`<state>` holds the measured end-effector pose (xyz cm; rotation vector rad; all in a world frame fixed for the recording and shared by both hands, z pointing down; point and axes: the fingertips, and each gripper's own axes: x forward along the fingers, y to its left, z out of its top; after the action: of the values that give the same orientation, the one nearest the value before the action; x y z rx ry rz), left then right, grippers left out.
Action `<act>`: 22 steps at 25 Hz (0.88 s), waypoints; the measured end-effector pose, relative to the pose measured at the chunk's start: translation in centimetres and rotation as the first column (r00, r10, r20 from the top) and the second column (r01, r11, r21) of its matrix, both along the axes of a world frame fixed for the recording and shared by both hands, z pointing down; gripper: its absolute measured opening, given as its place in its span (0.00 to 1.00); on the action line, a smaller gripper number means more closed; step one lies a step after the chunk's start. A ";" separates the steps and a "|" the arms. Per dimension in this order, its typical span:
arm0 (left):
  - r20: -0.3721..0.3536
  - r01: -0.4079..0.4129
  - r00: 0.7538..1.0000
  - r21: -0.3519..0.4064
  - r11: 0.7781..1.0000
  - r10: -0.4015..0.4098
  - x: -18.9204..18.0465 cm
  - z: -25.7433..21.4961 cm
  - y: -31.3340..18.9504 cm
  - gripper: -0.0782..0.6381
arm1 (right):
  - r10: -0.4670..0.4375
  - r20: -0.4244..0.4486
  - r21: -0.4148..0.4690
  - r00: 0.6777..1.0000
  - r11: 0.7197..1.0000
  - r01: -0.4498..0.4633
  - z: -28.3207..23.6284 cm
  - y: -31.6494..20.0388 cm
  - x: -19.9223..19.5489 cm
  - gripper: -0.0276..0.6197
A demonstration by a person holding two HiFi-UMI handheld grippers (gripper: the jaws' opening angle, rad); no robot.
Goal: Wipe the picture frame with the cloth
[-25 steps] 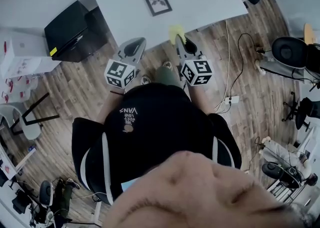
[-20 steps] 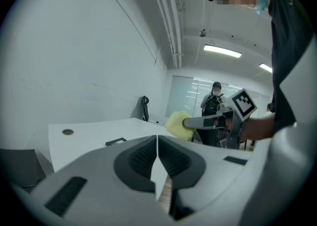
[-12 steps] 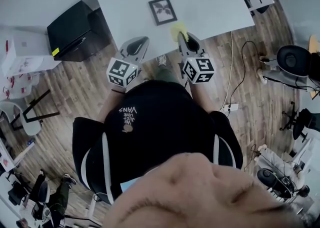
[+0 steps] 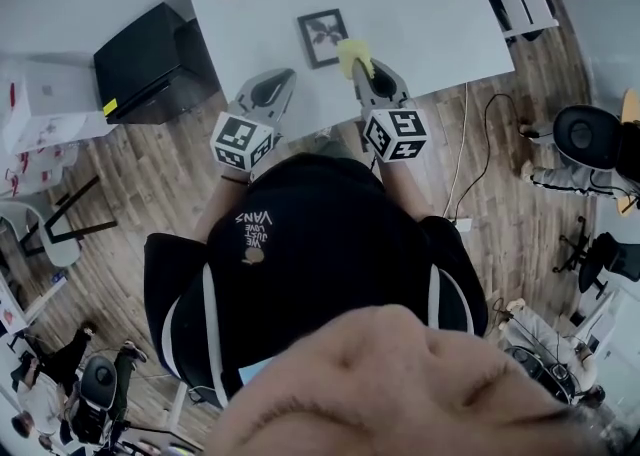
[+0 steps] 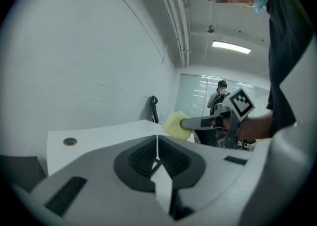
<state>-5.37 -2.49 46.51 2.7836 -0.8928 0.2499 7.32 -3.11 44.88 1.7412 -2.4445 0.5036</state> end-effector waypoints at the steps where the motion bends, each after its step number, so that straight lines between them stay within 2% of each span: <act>1: 0.001 0.004 1.000 -0.002 1.000 -0.004 0.0 0.1 -0.5 0.14 | -0.003 0.001 -0.002 1.000 1.000 0.003 0.1 -0.6 0.1 0.12; 8: 0.008 0.025 1.000 -0.006 1.000 -0.025 0.8 0.3 -3.4 0.14 | -0.024 0.007 -0.009 1.000 1.000 0.024 0.6 -3.7 0.8 0.12; 22: 0.008 0.092 0.996 -0.035 0.995 -0.092 1.0 1.4 -7.1 0.14 | -0.109 0.010 -0.039 0.994 0.993 0.110 2.5 -9.5 -0.3 0.12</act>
<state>-4.39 -9.61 47.92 2.7024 -1.0055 0.2574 7.02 -12.59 47.42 1.5830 -2.5005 0.5437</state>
